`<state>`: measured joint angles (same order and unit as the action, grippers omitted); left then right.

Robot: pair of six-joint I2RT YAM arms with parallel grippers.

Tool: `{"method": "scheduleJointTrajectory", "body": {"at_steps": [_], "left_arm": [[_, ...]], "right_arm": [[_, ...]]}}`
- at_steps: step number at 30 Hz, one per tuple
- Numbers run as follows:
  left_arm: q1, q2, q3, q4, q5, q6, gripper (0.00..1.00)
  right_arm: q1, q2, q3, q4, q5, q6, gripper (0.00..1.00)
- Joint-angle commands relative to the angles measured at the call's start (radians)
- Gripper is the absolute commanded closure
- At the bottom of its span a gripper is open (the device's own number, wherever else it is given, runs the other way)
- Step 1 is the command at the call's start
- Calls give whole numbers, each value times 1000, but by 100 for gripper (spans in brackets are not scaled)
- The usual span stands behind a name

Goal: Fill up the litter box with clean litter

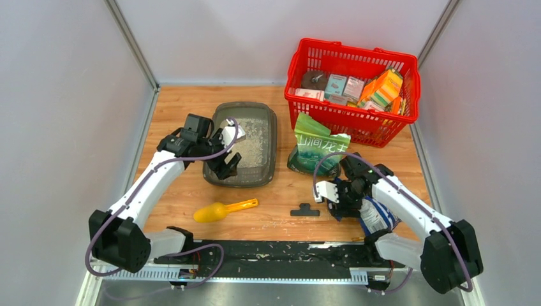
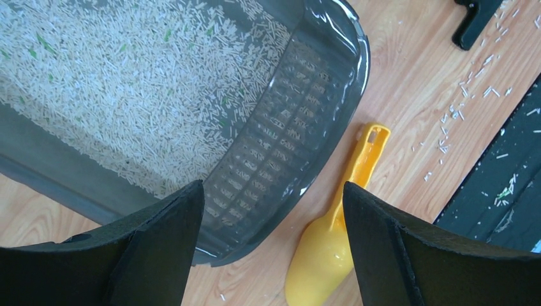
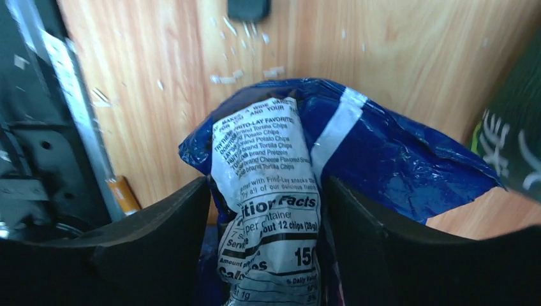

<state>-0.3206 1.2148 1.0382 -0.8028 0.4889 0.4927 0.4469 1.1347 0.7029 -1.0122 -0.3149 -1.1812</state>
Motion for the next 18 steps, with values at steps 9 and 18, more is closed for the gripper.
{"method": "scheduleJointTrajectory", "body": {"at_steps": [9, 18], "left_arm": [[-67, 63, 134, 114, 77, -80, 14], [-115, 268, 388, 537, 149, -665, 14]], "right_arm": [[-378, -49, 64, 51, 100, -192, 38], [-384, -23, 470, -108, -339, 395, 9]]}}
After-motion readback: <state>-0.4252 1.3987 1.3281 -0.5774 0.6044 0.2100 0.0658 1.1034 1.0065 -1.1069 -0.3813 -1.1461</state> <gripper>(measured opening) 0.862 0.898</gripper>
